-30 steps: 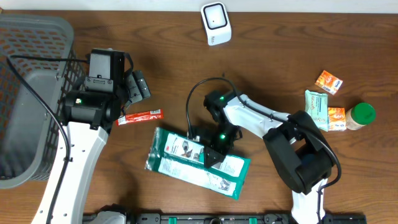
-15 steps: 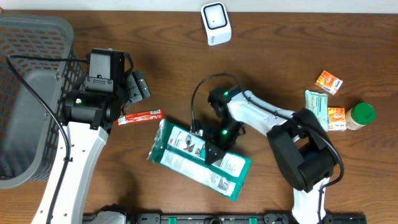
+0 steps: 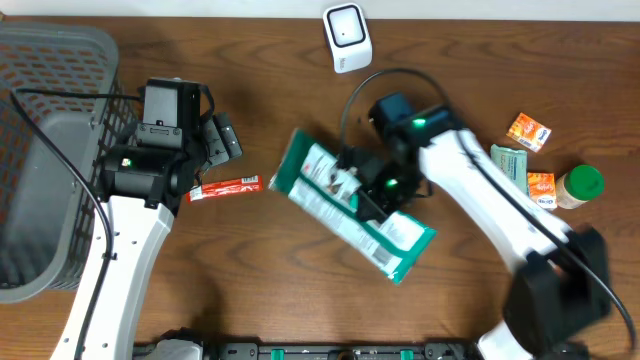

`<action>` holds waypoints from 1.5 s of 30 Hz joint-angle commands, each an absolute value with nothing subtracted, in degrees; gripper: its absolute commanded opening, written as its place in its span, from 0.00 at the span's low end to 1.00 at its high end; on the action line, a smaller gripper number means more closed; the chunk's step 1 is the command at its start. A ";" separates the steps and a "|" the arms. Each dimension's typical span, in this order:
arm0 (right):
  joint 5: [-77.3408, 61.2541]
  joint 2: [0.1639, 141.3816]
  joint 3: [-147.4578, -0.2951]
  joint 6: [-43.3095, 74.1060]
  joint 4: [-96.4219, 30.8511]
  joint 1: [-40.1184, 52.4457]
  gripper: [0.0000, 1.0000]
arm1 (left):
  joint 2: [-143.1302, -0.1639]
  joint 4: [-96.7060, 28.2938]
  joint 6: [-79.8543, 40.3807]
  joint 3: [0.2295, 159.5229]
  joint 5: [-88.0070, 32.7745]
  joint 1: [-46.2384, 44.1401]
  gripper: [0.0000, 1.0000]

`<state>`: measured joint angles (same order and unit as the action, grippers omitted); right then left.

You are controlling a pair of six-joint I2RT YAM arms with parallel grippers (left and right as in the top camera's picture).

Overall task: Scan the item barcode
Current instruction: 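Lift the gloves pack and hold it against the white scanner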

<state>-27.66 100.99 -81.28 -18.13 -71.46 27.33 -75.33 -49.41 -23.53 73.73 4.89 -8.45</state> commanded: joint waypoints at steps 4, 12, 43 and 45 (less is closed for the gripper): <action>-16.08 88.84 -82.61 -13.52 -71.16 26.13 0.01 | -75.22 -49.39 -22.79 74.48 5.63 -8.32 0.93; -6.70 81.82 -82.61 -13.56 -71.18 26.13 0.01 | -75.22 -49.39 -22.79 74.48 5.63 -8.32 0.93; 5.82 118.26 -151.76 -38.87 -87.99 29.32 0.01 | -75.22 -49.39 -22.79 74.48 5.63 -8.32 0.93; 6.20 120.31 -151.76 -41.80 -86.13 30.15 0.01 | -75.22 -49.39 -22.79 74.48 5.63 -8.32 0.93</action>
<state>3.86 116.31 -150.76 -31.88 -87.66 28.25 -75.33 -49.43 -23.55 73.76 4.89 -8.45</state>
